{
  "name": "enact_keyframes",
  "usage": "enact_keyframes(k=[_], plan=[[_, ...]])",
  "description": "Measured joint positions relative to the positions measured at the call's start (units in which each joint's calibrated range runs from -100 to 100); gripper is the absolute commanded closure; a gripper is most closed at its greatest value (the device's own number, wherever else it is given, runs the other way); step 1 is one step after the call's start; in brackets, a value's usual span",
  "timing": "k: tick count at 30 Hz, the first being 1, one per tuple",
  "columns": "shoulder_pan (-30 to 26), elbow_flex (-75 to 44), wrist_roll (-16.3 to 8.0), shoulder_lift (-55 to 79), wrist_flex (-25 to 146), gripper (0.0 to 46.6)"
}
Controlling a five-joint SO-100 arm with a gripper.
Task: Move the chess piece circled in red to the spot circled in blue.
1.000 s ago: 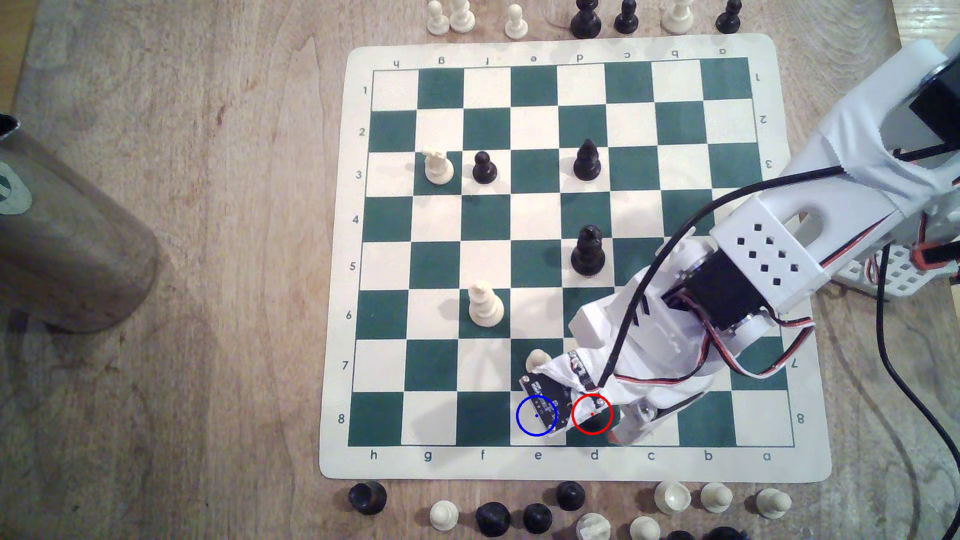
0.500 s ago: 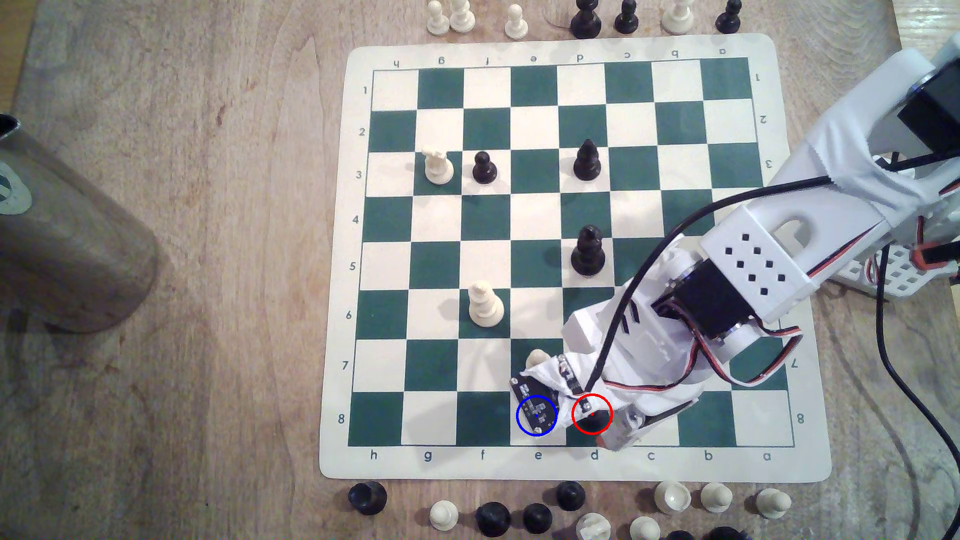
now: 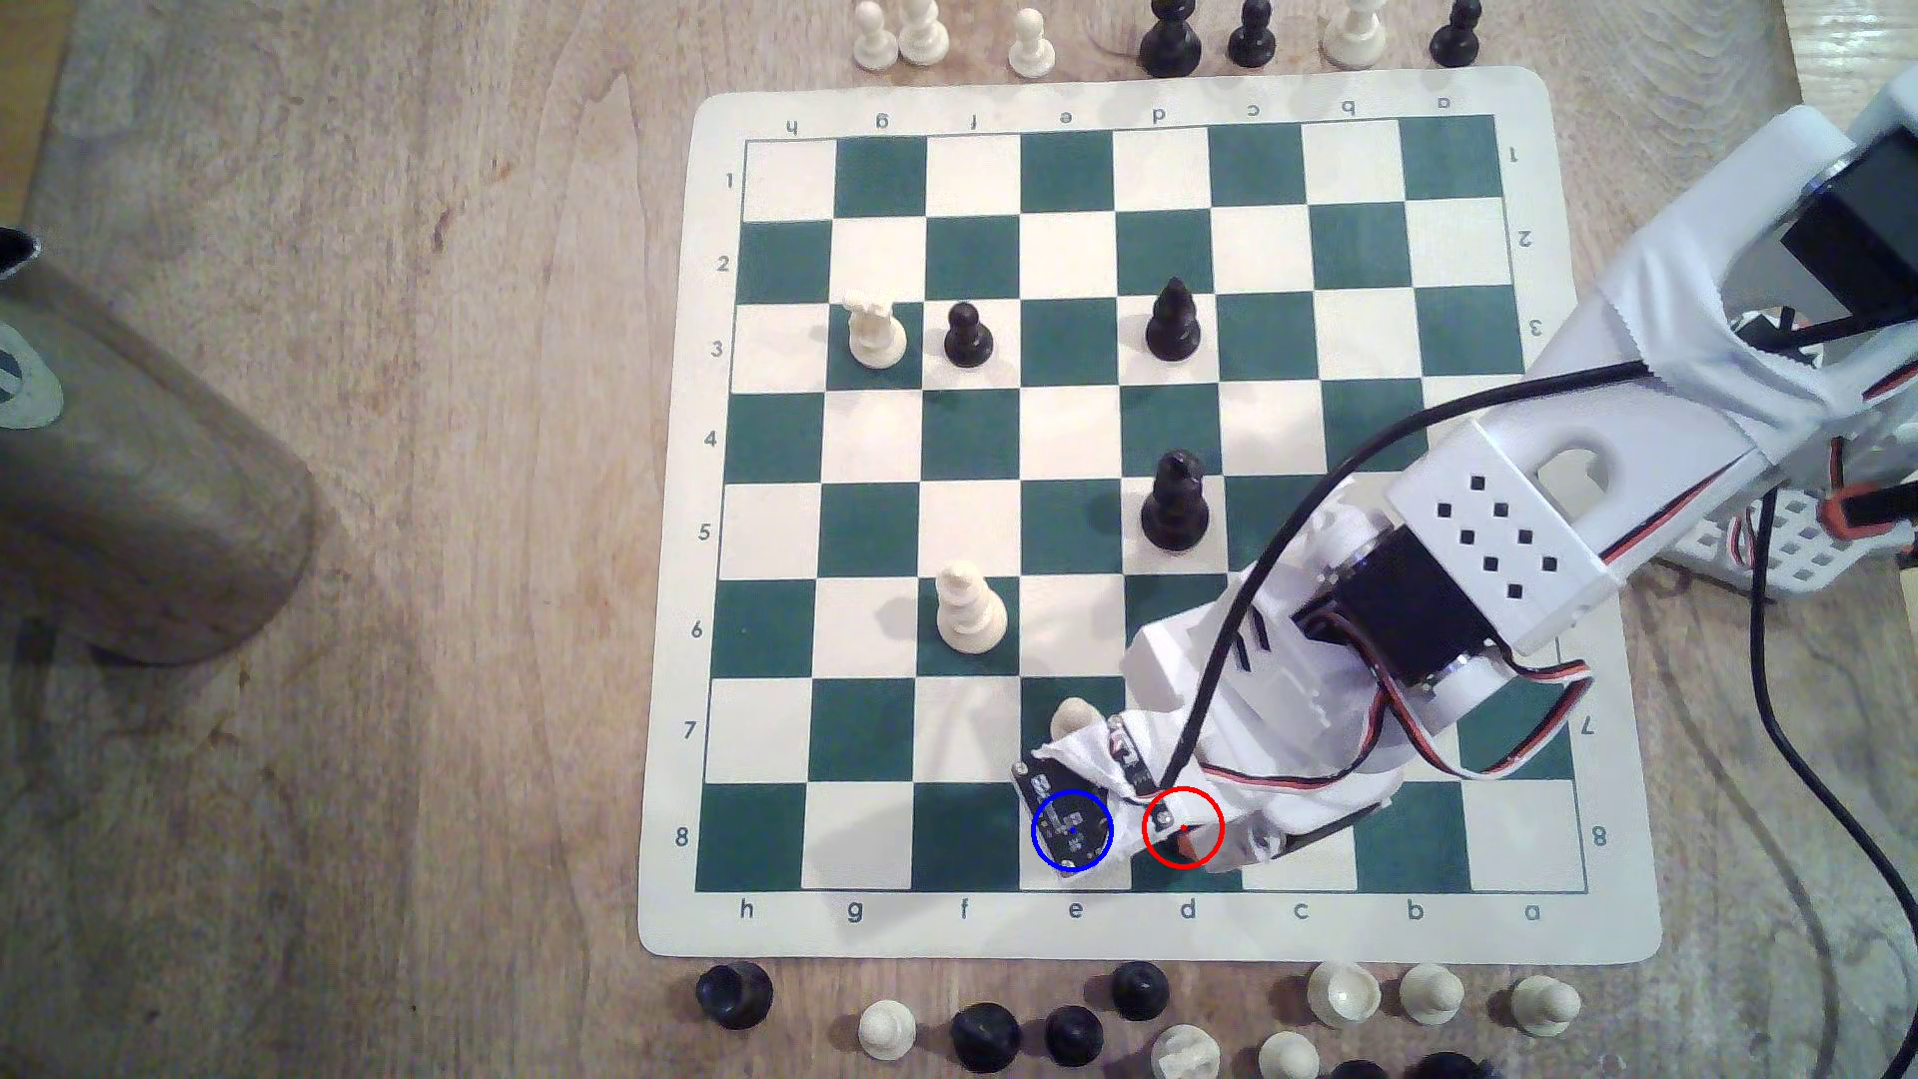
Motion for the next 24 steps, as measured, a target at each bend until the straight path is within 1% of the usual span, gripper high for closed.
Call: enact_keyframes(k=[1,11,13,19,24], plan=[[0.00,-0.27,-0.15,0.00,0.56,46.3],[0.00,-2.35,-0.54,0.84,3.75,46.3],[-0.44,-3.98,-1.42,0.84,5.26,46.3],[-0.52,-10.48,-1.90,-4.11,12.11,46.3],[-0.52,-14.37,-2.64,-5.70,13.63,46.3]])
